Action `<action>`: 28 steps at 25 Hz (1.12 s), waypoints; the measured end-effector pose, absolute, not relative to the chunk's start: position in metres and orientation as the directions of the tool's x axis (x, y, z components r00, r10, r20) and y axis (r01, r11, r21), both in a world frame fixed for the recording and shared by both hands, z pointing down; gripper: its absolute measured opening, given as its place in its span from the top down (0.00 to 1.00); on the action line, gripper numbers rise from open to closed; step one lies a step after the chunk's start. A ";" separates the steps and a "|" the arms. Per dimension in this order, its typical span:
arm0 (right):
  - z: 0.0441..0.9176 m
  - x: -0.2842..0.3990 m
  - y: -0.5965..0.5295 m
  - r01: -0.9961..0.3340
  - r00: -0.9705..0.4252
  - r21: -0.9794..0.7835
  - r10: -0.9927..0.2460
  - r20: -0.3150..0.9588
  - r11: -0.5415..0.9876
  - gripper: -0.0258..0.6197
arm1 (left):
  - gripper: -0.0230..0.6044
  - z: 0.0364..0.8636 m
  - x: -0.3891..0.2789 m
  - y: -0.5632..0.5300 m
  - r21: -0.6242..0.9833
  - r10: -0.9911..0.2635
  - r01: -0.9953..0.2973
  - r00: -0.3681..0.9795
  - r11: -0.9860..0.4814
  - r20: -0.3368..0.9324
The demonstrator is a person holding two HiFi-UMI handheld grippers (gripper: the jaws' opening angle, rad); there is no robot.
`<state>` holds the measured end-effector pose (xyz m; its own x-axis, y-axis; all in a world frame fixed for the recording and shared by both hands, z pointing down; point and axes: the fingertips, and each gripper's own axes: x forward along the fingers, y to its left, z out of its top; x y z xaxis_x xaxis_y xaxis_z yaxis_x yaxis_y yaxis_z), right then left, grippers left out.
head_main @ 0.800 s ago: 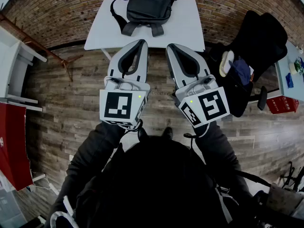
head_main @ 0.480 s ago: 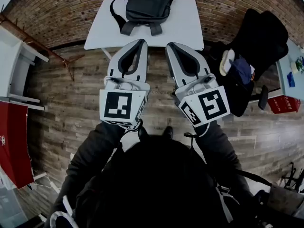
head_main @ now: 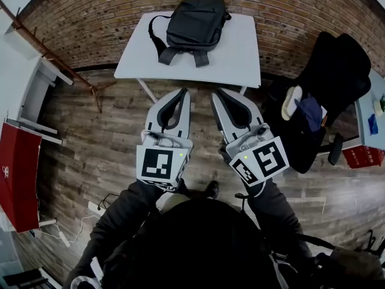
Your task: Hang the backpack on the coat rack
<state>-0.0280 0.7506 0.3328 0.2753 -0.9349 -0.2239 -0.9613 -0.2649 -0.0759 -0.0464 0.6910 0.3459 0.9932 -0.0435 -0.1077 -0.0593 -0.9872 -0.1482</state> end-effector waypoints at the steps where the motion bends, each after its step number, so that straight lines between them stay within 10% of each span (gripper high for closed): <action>1: 0.336 -0.025 0.751 -0.963 0.269 -0.077 -0.938 -0.218 -0.258 0.94 | 0.95 0.348 -0.046 0.691 -0.147 -0.053 -0.067 0.993 -0.987 -0.103; 28: 0.392 0.098 0.592 -0.923 0.382 -0.086 -0.921 -0.072 -0.376 0.86 | 0.95 0.402 0.052 0.506 -0.012 -0.039 -0.039 0.999 -0.999 -0.035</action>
<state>0.0979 0.5921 0.3924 0.3825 -0.9211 -0.0722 -0.9225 -0.3763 -0.0859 0.0519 0.5064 0.4017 0.9986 -0.0389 -0.0348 -0.0394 -0.9992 -0.0116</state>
